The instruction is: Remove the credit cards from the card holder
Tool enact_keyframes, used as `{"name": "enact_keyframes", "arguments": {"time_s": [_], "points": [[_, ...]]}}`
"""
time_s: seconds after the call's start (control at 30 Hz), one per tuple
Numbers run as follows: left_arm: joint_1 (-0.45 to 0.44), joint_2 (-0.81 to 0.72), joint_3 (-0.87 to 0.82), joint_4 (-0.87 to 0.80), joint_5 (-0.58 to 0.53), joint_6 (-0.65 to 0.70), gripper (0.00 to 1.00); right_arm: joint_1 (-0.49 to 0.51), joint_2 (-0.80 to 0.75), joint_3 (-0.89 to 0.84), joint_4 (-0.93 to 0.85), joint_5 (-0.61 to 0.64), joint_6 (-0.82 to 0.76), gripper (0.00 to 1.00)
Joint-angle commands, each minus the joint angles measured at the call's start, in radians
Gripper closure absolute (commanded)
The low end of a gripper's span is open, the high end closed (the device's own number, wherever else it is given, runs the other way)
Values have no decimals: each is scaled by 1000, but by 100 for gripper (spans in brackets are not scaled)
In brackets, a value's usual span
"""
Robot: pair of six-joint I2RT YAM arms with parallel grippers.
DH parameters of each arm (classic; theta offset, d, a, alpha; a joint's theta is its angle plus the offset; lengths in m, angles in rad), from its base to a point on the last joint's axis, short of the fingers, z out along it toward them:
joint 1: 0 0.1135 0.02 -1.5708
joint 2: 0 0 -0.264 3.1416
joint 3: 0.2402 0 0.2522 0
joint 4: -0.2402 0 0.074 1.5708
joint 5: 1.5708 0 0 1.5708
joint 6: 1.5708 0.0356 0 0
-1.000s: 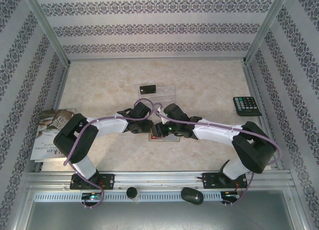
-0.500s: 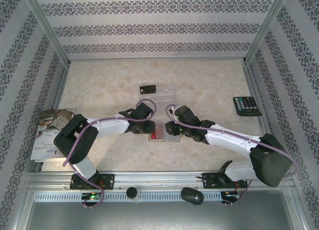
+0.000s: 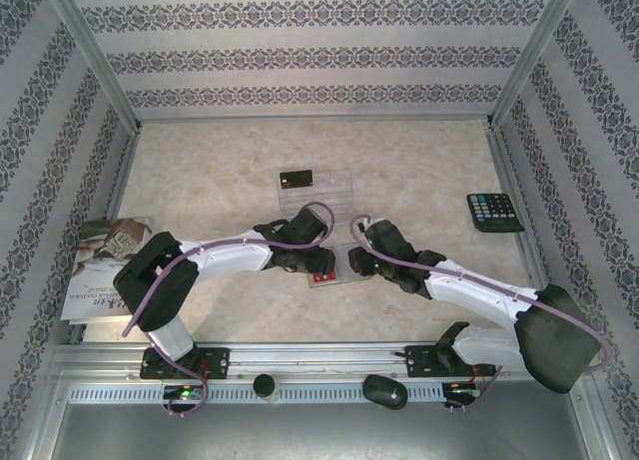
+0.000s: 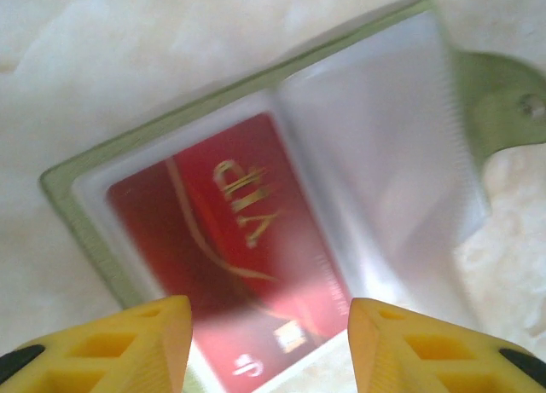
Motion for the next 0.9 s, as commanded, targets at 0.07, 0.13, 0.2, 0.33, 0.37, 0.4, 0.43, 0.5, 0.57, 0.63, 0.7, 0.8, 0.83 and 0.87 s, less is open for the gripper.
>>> {"name": "enact_keyframes", "arguments": {"time_s": [0.07,0.13,0.2,0.33,0.37,0.4,0.43,0.5,0.57,0.63,0.7,0.8,0.83,0.87], "points": [[-32,57,105,-60,23,17,49,-20,-83,-56,2,56,38,69],[-42,93,144,-61,30,25,49,-26,-117,-71,3,58,38,69],[-48,141,180,-59,47,29,49,-32,-151,-84,0,64,42,69],[-50,237,239,-39,70,24,49,-41,-205,-104,2,57,33,73],[-50,255,251,-38,71,25,49,-42,-209,-106,2,48,30,74],[-50,268,264,-37,70,28,49,-42,-207,-104,2,39,28,76],[-51,283,278,-40,65,33,50,-42,-203,-104,3,27,26,77],[-47,309,296,-47,64,38,50,-42,-193,-102,6,11,26,80],[-43,318,302,-51,63,38,50,-42,-183,-102,18,-8,24,82],[-36,290,281,-42,51,35,50,-41,-172,-99,36,-41,19,82],[-24,238,245,-31,23,32,49,-39,-141,-88,52,-82,15,79],[8,146,171,-7,-1,19,47,-32,-61,-51,75,-143,4,78],[17,114,144,-3,-11,15,47,-26,-31,-36,90,-160,1,78],[27,87,119,-2,-22,10,47,-20,0,-22,107,-186,-1,78]]}}
